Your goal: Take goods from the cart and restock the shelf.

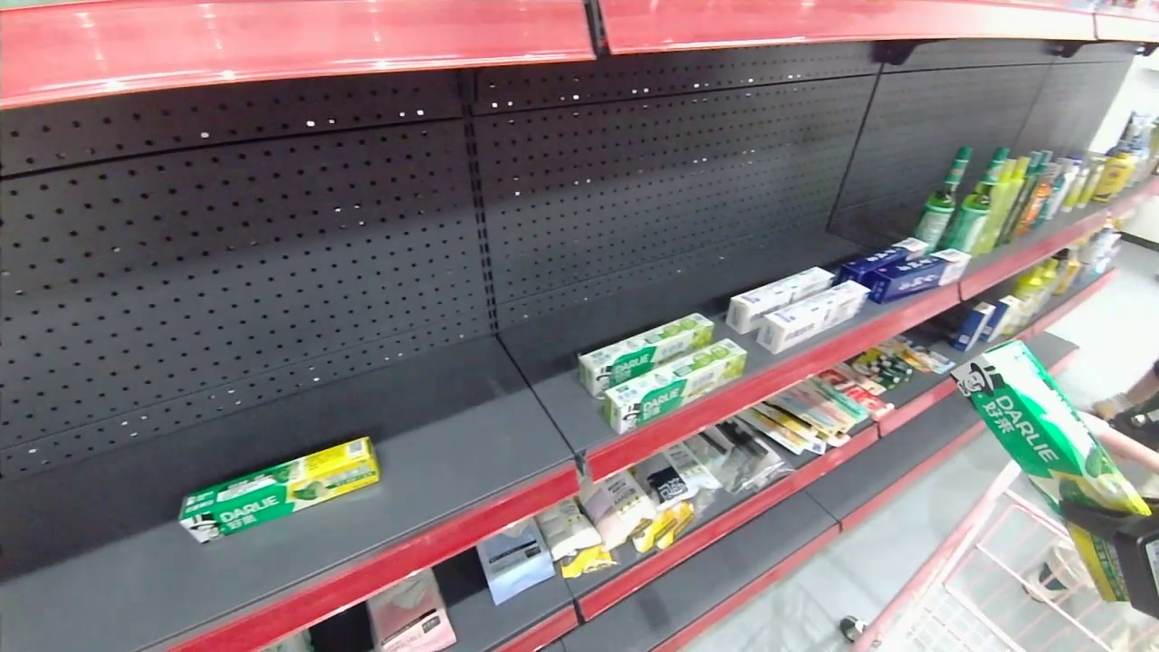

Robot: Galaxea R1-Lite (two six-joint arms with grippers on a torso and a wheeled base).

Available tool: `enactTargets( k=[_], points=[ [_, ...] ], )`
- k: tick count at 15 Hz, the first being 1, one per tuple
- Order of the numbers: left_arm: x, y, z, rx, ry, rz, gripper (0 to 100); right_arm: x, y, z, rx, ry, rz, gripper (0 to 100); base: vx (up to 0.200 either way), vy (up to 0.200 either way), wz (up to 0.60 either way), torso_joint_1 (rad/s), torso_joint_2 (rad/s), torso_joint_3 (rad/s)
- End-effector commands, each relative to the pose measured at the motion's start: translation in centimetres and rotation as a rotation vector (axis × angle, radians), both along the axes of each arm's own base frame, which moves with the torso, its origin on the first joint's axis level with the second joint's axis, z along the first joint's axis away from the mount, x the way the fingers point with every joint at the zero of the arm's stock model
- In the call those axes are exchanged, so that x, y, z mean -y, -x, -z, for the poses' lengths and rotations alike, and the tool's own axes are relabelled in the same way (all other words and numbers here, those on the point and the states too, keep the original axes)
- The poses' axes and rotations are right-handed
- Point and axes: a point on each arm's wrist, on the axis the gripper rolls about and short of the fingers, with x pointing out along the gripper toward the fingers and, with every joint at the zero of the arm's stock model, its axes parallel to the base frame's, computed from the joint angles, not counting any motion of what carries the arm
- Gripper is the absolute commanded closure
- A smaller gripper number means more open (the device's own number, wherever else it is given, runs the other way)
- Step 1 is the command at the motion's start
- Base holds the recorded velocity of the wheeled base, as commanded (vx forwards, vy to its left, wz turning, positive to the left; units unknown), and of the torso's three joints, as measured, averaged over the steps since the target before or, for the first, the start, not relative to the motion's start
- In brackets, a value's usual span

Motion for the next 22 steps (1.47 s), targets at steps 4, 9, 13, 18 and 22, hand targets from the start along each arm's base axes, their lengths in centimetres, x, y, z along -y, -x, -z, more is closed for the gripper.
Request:
enactTargets(
  k=[4,9,13,18,22],
  points=[
    [0.0,0.0,0.0,-0.001,0.0,0.0,0,0.0,0.0,-0.1,0.001,0.003,-0.004,100,0.0,0.0,0.6,0.0,0.0,0.006],
    [0.0,0.0,0.0,-0.001,0.0,0.0,0,0.0,0.0,-0.1,0.003,0.003,-0.004,100,0.0,0.0,0.6,0.004,0.0,0.006],
    [0.0,0.0,0.0,-0.001,0.0,0.0,0,0.0,0.1,-0.1,0.006,0.019,-0.01,100,0.0,0.0,0.45,-0.002,0.0,0.002],
    [0.0,0.0,0.0,-0.001,-0.002,0.0,0,0.4,1.5,-1.1,0.108,0.011,0.032,100,0.0,0.0,0.0,0.0,0.0,0.0],
    [0.0,-0.2,-0.1,-0.021,-0.019,0.017,0,0.0,6.2,-1.1,0.331,-0.109,0.018,100,0.0,0.0,0.0,0.0,0.0,0.0]
  ],
)
